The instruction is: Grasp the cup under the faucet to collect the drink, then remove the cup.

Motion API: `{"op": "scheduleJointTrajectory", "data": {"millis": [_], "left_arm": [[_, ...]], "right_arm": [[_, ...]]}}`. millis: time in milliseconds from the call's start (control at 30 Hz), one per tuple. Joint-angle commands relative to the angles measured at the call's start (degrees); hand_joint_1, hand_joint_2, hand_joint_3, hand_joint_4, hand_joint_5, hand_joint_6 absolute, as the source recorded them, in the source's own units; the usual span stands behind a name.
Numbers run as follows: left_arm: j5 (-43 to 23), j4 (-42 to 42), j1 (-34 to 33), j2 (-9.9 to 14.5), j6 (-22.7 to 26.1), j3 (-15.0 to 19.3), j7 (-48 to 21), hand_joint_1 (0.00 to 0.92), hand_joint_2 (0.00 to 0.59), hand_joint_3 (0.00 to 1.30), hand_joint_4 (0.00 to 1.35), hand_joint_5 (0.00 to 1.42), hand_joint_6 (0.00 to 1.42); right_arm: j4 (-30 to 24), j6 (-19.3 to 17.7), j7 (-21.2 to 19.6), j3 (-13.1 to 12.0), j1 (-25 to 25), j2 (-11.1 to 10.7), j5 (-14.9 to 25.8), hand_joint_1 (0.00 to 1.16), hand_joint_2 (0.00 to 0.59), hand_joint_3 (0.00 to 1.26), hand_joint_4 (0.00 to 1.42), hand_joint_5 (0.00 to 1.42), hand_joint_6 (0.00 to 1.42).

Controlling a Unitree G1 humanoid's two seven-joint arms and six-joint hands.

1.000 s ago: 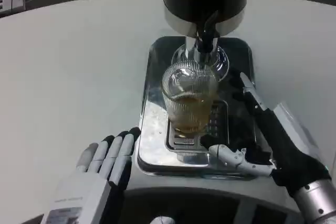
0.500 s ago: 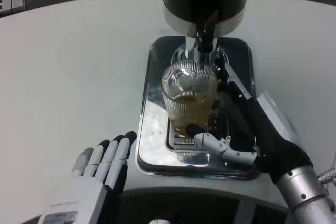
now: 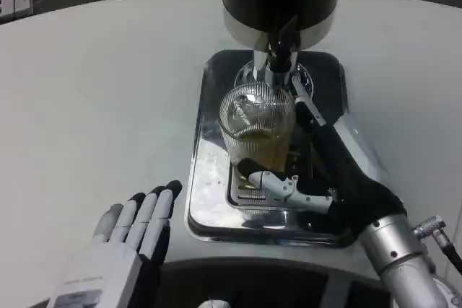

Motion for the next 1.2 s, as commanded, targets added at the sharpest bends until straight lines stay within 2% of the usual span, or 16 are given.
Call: {"op": "scheduleJointTrajectory", "data": {"millis": [33, 433, 867, 1200], "left_arm": [[0.24, -0.97, 1.17, -0.09, 0.93, 0.02, -0.90, 0.000, 0.186, 0.00, 0.00, 0.00, 0.00], [0.00, -2.08, 1.73, -0.29, 1.77, 0.84, -1.52, 0.000, 0.186, 0.00, 0.00, 0.00, 0.00], [-0.45, -3.07, 2.01, -0.65, 2.89, 1.98, -2.47, 0.000, 0.187, 0.00, 0.00, 0.00, 0.00], [-0.61, -3.22, 1.93, -0.99, 3.61, 2.31, -3.16, 0.000, 0.186, 0.00, 0.00, 0.00, 0.00]], "right_arm": [[2.62, -0.76, -0.62, 1.07, -2.02, 1.31, 0.25, 0.65, 0.217, 0.00, 0.08, 0.17, 0.29], [6.49, -0.96, -1.07, 2.02, -4.15, 2.33, 0.35, 0.65, 0.216, 0.01, 0.11, 0.19, 0.30], [10.87, -2.03, -1.85, 4.07, -6.23, 3.51, -0.37, 0.70, 0.197, 0.08, 0.19, 0.24, 0.36], [13.46, -1.48, -3.58, 4.29, -7.78, 4.34, -0.42, 0.76, 0.190, 0.18, 0.29, 0.31, 0.41]]}}
